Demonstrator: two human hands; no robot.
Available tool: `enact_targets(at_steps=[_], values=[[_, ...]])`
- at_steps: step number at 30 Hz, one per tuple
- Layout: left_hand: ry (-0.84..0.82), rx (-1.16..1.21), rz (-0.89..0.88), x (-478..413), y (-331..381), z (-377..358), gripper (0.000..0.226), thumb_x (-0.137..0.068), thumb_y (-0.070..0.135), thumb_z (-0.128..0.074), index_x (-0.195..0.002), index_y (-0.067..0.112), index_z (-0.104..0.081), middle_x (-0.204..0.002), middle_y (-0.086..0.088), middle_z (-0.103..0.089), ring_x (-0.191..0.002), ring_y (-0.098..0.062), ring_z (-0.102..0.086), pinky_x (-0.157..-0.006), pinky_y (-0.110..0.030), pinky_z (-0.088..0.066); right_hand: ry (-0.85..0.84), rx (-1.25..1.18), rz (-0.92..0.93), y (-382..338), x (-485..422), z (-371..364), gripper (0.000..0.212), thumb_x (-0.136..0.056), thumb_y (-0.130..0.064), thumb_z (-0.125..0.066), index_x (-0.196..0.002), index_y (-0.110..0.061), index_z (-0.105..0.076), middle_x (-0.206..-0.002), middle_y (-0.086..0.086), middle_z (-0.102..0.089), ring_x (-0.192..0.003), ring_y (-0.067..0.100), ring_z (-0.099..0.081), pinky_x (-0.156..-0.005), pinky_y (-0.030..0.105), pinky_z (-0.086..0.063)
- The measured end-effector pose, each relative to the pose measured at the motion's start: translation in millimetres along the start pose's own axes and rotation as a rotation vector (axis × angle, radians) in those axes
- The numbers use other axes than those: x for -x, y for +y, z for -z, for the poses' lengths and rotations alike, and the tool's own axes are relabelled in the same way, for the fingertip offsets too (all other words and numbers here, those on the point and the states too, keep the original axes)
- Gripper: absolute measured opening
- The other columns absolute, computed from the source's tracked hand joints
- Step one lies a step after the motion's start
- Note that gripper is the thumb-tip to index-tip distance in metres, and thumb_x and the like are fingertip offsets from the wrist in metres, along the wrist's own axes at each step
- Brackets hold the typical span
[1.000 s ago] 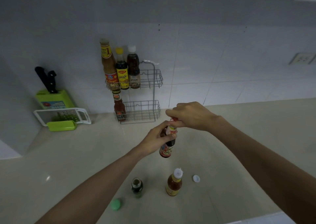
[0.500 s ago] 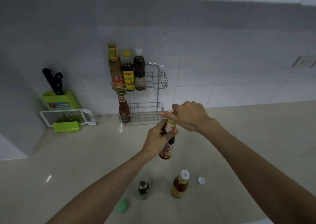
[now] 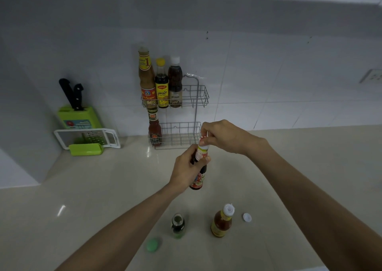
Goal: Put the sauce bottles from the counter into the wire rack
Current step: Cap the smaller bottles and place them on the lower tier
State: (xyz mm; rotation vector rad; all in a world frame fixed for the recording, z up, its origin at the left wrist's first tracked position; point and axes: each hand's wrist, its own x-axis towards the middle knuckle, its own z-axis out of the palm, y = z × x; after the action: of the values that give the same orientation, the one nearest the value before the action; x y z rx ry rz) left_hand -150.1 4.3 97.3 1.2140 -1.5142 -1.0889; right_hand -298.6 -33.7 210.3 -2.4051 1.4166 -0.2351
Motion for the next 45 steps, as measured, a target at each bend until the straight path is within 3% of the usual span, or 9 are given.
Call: enact_targets(at_steps=[12, 19, 22, 29, 34, 36, 39, 43, 45], values=[[-0.025, -0.043, -0.006, -3, -5, 20, 0.029, -0.076, 0.047, -0.069, -0.101, 0.038, -0.058, -0.096, 0.014, -0.07, -0.091, 0.001, -0.064, -0.083, -0.027, -0.052, 0.171, 0.007, 0.028, -8, -3, -27, 0.035, -0.087, -0.047, -0.065, -0.088, -0.015, -0.051, -0.073, -0.003, -0.054, -0.065, 0.016, -0.05, -0.052, 0.024, -0.032], [-0.248, -0.098, 0.102, -9, -25, 44, 0.059, -0.062, 0.035, -0.084, -0.11, 0.045, -0.051, -0.111, 0.019, -0.062, -0.109, 0.002, -0.056, -0.097, -0.02, -0.042, 0.174, -0.056, 0.092, -9, -12, -12, 0.028, -0.087, -0.041, -0.066, -0.096, -0.015, -0.059, -0.083, -0.001, -0.062, -0.071, 0.012, -0.055, -0.056, 0.02, -0.04], [-0.213, -0.14, 0.109, -11, -37, 51, 0.051, -0.065, 0.03, -0.082, -0.108, 0.039, -0.056, -0.101, 0.012, -0.068, -0.097, -0.006, -0.063, -0.09, -0.026, -0.05, 0.206, -0.1, 0.108, -12, -16, -5, 0.025, -0.087, -0.041, -0.066, -0.097, -0.02, -0.058, -0.085, -0.006, -0.06, -0.072, 0.006, -0.053, -0.058, 0.016, -0.039], [-0.097, -0.096, 0.085, -28, -50, 55, 0.047, -0.06, 0.027, -0.082, -0.1, 0.042, -0.06, -0.091, 0.021, -0.067, -0.096, 0.003, -0.06, -0.086, -0.026, -0.053, 0.361, -0.461, -0.117, -5, -24, -59, 0.042, -0.069, -0.043, -0.082, -0.097, -0.018, -0.062, -0.092, -0.005, -0.068, -0.078, 0.002, -0.065, -0.062, 0.009, -0.05], [-0.065, -0.119, 0.122, -55, -68, 65, 0.053, -0.065, 0.021, -0.083, -0.107, 0.038, -0.054, -0.103, 0.016, -0.064, -0.105, -0.009, -0.06, -0.073, -0.003, -0.047, 0.395, -0.512, -0.202, 2, -65, -90, 0.03, -0.076, -0.031, -0.08, -0.093, -0.011, -0.064, -0.088, 0.002, -0.069, -0.076, 0.011, -0.065, -0.065, 0.02, -0.053], [-0.123, -0.152, 0.174, -73, -79, 75, 0.068, -0.067, 0.019, -0.082, -0.125, 0.025, -0.048, -0.123, 0.008, -0.059, -0.121, -0.014, -0.052, -0.083, -0.004, -0.042, 0.426, -0.552, -0.221, 7, -86, -97, 0.027, -0.077, -0.026, -0.079, -0.093, -0.011, -0.064, -0.086, -0.001, -0.069, -0.074, 0.004, -0.064, -0.061, 0.012, -0.05], [-0.161, -0.301, 0.265, -94, -98, 96, 0.091, -0.073, 0.026, -0.078, -0.146, 0.018, -0.025, -0.15, 0.0, -0.034, -0.137, -0.017, -0.033, -0.106, -0.022, -0.029, 0.546, -0.629, -0.239, 15, -114, -111, 0.023, -0.08, -0.019, -0.077, -0.098, -0.012, -0.064, -0.086, -0.005, -0.068, -0.079, 0.003, -0.063, -0.063, 0.003, -0.045], [-0.131, -0.361, 0.294, -119, -129, 122, 0.094, -0.079, 0.028, -0.072, -0.149, 0.023, -0.009, -0.154, 0.001, -0.026, -0.139, -0.017, -0.03, -0.101, -0.018, -0.026, 0.654, -0.672, -0.211, 21, -153, -131, 0.03, -0.081, -0.025, -0.075, -0.107, -0.02, -0.062, -0.091, -0.018, -0.062, -0.087, -0.008, -0.06, -0.069, 0.002, -0.044], [-0.157, -0.427, 0.285, -128, -139, 128, 0.101, -0.08, 0.031, -0.07, -0.149, 0.023, 0.002, -0.159, 0.0, -0.006, -0.144, -0.017, -0.018, -0.105, -0.019, -0.021, 0.679, -0.691, -0.208, 23, -171, -143, 0.033, -0.081, -0.024, -0.074, -0.111, -0.018, -0.061, -0.093, -0.02, -0.059, -0.088, -0.014, -0.058, -0.07, 0.002, -0.045]])
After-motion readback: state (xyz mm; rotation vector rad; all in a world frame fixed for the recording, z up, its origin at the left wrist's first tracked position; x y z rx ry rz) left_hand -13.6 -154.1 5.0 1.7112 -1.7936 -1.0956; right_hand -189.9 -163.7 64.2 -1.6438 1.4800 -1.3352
